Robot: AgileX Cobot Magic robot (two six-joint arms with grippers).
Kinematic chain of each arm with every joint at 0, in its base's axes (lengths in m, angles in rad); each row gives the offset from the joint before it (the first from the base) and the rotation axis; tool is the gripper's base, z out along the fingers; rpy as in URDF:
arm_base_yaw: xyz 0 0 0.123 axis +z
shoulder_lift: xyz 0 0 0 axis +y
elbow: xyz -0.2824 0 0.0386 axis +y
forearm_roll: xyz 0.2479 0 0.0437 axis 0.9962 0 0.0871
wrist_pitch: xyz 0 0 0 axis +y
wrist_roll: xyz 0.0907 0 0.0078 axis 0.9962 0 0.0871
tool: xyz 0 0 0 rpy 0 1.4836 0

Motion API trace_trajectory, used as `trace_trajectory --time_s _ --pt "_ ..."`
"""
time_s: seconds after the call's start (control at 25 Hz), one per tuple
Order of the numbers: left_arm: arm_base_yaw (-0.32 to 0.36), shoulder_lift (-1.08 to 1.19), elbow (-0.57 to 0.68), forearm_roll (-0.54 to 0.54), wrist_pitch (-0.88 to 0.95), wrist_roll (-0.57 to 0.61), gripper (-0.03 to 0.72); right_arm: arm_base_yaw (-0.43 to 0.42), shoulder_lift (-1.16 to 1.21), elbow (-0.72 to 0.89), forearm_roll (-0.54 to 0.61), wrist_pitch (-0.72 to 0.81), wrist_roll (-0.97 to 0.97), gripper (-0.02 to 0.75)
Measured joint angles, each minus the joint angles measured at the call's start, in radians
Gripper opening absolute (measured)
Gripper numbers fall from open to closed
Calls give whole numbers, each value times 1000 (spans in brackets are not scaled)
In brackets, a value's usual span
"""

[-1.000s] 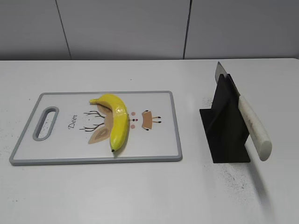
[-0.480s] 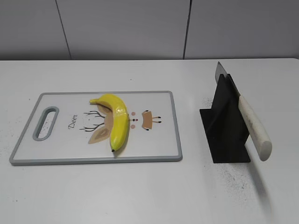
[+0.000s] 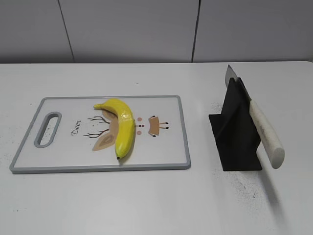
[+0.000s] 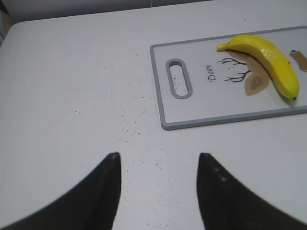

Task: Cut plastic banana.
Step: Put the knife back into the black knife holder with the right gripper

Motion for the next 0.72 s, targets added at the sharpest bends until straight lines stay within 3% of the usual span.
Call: trace_trajectory --time_s 0.44,0.72 --pt "1 0 1 1 1 0 490 -17 -134 0 7 4 0 575" --pt "1 0 1 1 1 0 490 -263 -134 0 7 4 -1 574"
